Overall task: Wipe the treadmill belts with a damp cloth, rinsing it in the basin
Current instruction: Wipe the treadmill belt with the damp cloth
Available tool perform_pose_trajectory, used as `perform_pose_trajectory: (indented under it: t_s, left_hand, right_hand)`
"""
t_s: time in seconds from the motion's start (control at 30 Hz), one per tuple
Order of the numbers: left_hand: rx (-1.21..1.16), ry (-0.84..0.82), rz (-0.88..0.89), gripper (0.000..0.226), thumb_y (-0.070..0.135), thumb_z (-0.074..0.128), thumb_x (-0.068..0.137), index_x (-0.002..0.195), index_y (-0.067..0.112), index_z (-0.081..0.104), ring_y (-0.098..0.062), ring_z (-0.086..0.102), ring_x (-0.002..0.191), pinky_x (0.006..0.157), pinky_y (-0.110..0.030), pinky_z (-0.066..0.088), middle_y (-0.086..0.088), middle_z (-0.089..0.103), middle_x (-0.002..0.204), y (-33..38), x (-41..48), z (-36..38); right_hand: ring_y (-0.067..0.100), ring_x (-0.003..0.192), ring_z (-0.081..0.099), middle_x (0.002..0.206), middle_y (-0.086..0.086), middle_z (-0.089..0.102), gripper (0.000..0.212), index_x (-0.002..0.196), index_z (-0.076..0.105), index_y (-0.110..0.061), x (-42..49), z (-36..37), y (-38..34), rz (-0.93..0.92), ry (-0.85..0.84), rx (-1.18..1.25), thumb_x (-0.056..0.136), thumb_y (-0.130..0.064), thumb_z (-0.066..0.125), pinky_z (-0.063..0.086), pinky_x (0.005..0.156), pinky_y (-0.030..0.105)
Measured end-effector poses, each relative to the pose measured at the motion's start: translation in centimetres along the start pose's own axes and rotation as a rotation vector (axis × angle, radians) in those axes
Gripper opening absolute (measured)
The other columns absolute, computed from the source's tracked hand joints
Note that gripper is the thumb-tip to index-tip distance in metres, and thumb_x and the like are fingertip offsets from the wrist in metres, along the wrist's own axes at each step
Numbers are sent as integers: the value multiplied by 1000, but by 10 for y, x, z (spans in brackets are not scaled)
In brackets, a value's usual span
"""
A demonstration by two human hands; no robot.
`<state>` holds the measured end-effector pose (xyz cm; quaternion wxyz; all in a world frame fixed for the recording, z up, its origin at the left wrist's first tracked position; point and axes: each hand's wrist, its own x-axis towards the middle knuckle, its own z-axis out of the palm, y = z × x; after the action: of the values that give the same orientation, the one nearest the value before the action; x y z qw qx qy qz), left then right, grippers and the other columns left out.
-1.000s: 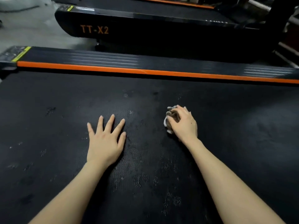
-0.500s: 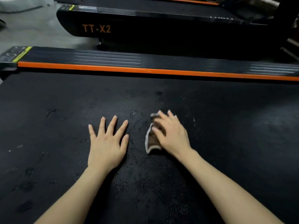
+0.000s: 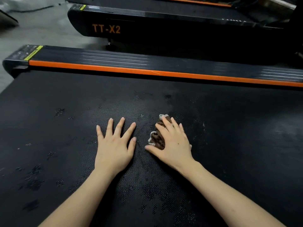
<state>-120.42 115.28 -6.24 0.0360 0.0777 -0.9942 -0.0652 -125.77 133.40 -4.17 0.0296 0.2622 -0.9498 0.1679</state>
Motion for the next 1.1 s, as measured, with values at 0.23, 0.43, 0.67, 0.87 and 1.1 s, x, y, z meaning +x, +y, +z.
perform_pose_trajectory:
  t_s: [0.23, 0.43, 0.67, 0.87, 1.1]
  left_hand:
    - [-8, 0, 3, 62, 56, 6, 90, 146, 39, 29, -34, 14, 145, 114, -61, 4, -3, 27, 155, -1, -1, 0]
    - [-3, -9, -6, 61, 56, 9, 91, 145, 39, 31, -33, 16, 145, 114, -62, 6, -3, 30, 154, -1, -1, 1]
    - [-5, -18, 10, 60, 56, 11, 91, 144, 38, 33, -35, 19, 144, 113, -62, 8, -3, 31, 153, -2, -1, 0]
    - [-26, -43, 6, 67, 60, 0, 85, 147, 42, 21, -31, 7, 146, 114, -57, -3, 0, 20, 158, -2, 0, -4]
    - [51, -47, -35, 78, 63, -6, 78, 147, 42, 25, -34, 10, 145, 112, -61, 0, -3, 19, 158, -24, 58, -12]
  right_hand:
    - [29, 132, 41, 139, -6, 50, 37, 113, 66, -23, 50, 1, 47, 27, 112, 54, 87, -42, 47, 32, 110, 45]
    - [27, 111, 54, 133, -1, 54, 27, 101, 67, -18, 85, 5, 48, 294, 229, 71, 87, -34, 51, 44, 91, 34]
    - [27, 118, 56, 131, -4, 58, 36, 105, 69, -18, 36, 13, 21, -228, 127, 122, 84, -37, 48, 46, 99, 45]
    - [24, 137, 33, 143, -5, 46, 29, 116, 64, -21, 81, -4, 75, 300, 200, 111, 92, -31, 51, 32, 108, 37]
    - [21, 136, 35, 142, -5, 46, 29, 117, 64, -22, 79, -5, 76, 266, 213, 108, 92, -31, 53, 31, 107, 35]
